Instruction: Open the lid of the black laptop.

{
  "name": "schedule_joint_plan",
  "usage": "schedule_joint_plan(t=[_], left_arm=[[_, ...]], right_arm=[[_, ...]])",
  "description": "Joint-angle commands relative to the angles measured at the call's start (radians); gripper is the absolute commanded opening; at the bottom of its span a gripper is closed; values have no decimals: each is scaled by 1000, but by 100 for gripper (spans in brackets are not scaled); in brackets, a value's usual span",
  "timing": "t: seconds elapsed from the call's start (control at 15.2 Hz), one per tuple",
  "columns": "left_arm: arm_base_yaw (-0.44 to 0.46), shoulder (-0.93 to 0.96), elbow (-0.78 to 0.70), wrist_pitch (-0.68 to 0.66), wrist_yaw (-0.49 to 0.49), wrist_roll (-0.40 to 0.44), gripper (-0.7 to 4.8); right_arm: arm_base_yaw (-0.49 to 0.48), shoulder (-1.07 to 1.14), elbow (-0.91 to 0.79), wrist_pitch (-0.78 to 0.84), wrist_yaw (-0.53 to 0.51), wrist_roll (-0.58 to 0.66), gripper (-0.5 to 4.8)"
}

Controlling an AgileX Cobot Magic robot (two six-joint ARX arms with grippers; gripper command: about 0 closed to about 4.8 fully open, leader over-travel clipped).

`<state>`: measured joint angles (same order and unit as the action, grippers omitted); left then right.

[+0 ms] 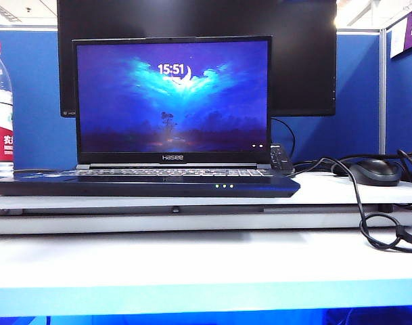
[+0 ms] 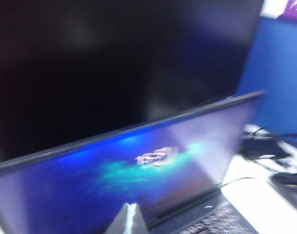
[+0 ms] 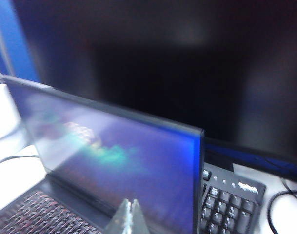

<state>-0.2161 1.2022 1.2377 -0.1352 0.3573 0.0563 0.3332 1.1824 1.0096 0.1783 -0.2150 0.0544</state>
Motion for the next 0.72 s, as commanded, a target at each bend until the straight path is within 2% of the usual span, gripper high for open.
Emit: schedule_joint_plan(t=[0.07,0.26,0.33,0.46,0.59,0.72], left_arm=[[0,-222,-134,-34,6,-45,-6],[1,-511,-370,-14,5,-147,-7],[0,-627,-477,34,6,-202,-6],[0,-775,-605,76,10,-250,-6],[0,-865,-671,71,84,-285,-6],[0,-921,-686,35,109,-313,-5]], right_arm=[[18,-247,-135,-29,16,14,-1],[18,-490,-270,-30,15,58,-1],[17,-571,-302,-77,22,58,-1],[16,-644,-303,-245,41,58,-1],[16,-680,-303,-321,40,58,-1],[16,-686,-303,-370,34,58,-1]])
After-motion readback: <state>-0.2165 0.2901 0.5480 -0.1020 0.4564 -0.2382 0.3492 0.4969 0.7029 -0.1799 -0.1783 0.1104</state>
